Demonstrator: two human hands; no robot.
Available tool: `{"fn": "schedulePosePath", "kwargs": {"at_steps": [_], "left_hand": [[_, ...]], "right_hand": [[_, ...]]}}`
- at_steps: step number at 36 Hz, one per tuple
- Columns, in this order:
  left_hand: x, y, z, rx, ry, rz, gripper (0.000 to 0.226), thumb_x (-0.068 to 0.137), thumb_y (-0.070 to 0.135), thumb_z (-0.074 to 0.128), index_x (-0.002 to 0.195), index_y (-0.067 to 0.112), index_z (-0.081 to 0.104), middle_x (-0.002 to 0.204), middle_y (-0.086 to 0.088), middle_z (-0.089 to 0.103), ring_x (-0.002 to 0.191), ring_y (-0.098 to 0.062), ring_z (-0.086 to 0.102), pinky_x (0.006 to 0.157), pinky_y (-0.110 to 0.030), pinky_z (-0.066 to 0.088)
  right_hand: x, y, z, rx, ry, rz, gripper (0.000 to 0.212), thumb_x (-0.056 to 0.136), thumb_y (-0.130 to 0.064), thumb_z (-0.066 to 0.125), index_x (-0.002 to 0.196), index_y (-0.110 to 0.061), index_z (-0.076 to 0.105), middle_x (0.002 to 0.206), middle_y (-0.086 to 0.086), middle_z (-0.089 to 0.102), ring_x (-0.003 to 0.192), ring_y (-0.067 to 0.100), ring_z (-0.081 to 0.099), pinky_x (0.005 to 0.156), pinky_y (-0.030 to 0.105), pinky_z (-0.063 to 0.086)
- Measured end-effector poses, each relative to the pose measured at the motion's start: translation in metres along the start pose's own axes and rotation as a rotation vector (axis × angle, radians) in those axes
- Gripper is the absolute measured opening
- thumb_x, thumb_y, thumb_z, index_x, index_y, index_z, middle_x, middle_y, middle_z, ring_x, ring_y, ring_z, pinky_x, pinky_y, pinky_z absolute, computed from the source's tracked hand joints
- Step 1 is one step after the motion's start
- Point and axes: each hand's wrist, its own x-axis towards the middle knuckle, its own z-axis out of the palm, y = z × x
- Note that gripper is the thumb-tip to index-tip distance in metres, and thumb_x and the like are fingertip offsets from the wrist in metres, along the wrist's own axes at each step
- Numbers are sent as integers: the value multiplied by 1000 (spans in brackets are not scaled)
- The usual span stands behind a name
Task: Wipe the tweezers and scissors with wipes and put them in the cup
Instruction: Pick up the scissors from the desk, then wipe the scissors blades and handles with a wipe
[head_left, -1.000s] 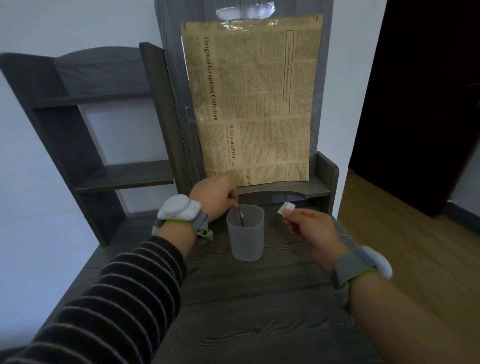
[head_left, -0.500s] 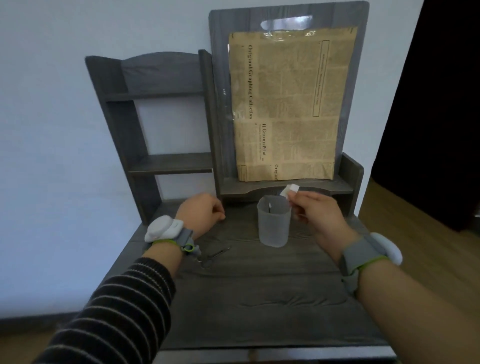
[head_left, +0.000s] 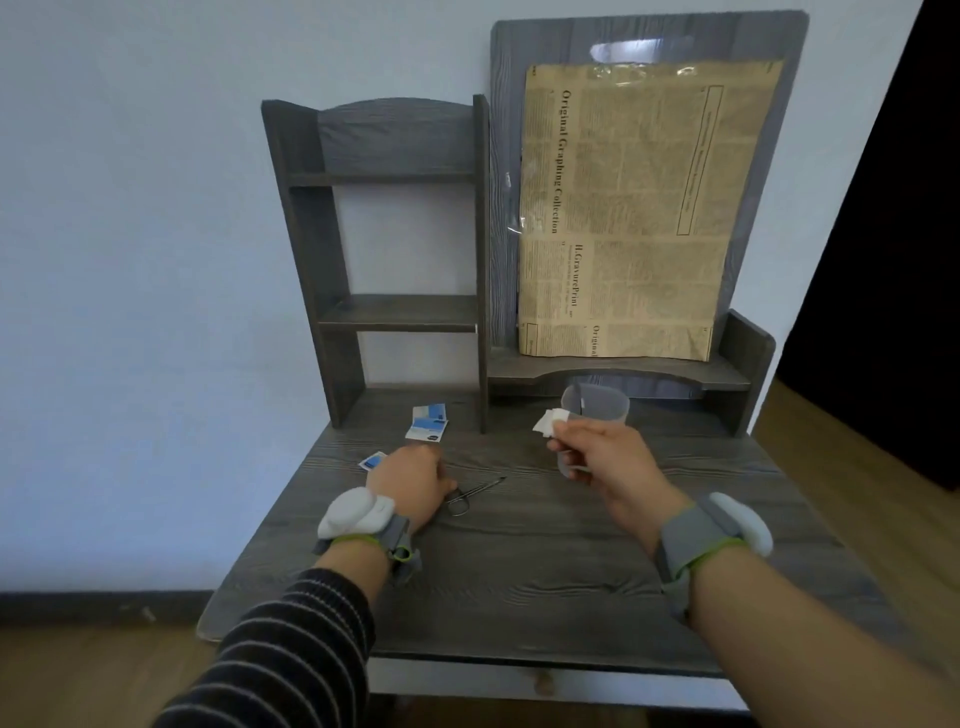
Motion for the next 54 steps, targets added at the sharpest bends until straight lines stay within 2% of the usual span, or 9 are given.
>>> {"fn": "schedulePosePath", "kwargs": {"at_steps": [8, 12, 21, 26, 28, 30, 34, 39, 54], "left_hand": [[12, 2, 5, -48, -132, -78, 29, 82, 32, 66, 97, 8, 68, 107, -10, 68, 100, -25, 63, 83, -34, 50], [14, 4, 7, -19, -135, -109, 30, 85, 28, 63, 106, 7, 65, 113, -10, 67, 106, -26, 62, 82, -31, 47], [10, 12, 7, 61, -146, -76, 31, 94, 26, 49, 113, 4, 59, 122, -14, 62, 112, -28, 58, 90, -34, 46], [10, 4, 2, -395, 35, -144, 18, 88, 8, 49, 86, 12, 66, 103, -10, 68, 97, -28, 63, 89, -37, 50], [11, 4, -1, -798, 21, -221, 22, 87, 2, 50, 76, 13, 65, 87, -11, 68, 73, -21, 63, 74, -36, 55], [8, 6, -5, -1062, -45, -256, 15, 90, 1, 51, 85, 7, 64, 78, -10, 64, 60, -14, 56, 59, -25, 51], [4, 11, -13, -1160, -23, -187, 15, 93, -1, 47, 95, -2, 62, 69, -6, 59, 57, -11, 52, 48, -12, 47], [6, 11, -14, -1216, -7, -168, 16, 93, -2, 49, 94, -3, 65, 69, -5, 62, 57, -10, 54, 48, -13, 49], [-5, 27, -16, -1262, -49, -57, 20, 93, 0, 49, 84, 10, 63, 72, -4, 62, 60, -9, 56, 56, -14, 51]], "right_hand": [[-1, 2, 0, -91, -24, -1, 3, 81, -11, 68, 83, -8, 68, 69, 3, 60, 61, 10, 47, 54, 19, 42], [0, 3, 1, -99, -14, 15, 16, 77, -9, 72, 92, -4, 68, 70, 3, 59, 64, 11, 47, 58, 21, 42], [7, 7, 2, -60, -44, 69, 6, 87, -10, 61, 87, -10, 66, 76, 4, 66, 63, 9, 52, 54, 20, 44], [7, 5, 2, 50, -32, 94, 4, 82, -3, 65, 84, -6, 66, 74, 5, 65, 64, 11, 56, 55, 19, 47], [8, 6, 2, 73, -9, 99, 7, 79, 0, 67, 83, -5, 67, 74, 7, 64, 65, 12, 57, 56, 19, 48], [9, 6, 3, 67, 17, 94, 13, 76, 2, 69, 88, -1, 67, 75, 8, 65, 66, 13, 59, 58, 20, 49], [5, 4, 6, -94, 35, 35, 15, 72, 2, 72, 86, 3, 68, 75, 7, 65, 66, 12, 58, 51, 15, 50], [3, 0, 8, -121, 45, 4, 21, 72, 4, 71, 93, 5, 67, 72, 5, 62, 63, 11, 54, 55, 20, 46], [3, 2, 12, 106, -38, 121, 9, 80, -4, 67, 83, -11, 63, 71, -1, 59, 57, 8, 46, 43, 16, 35]]}}
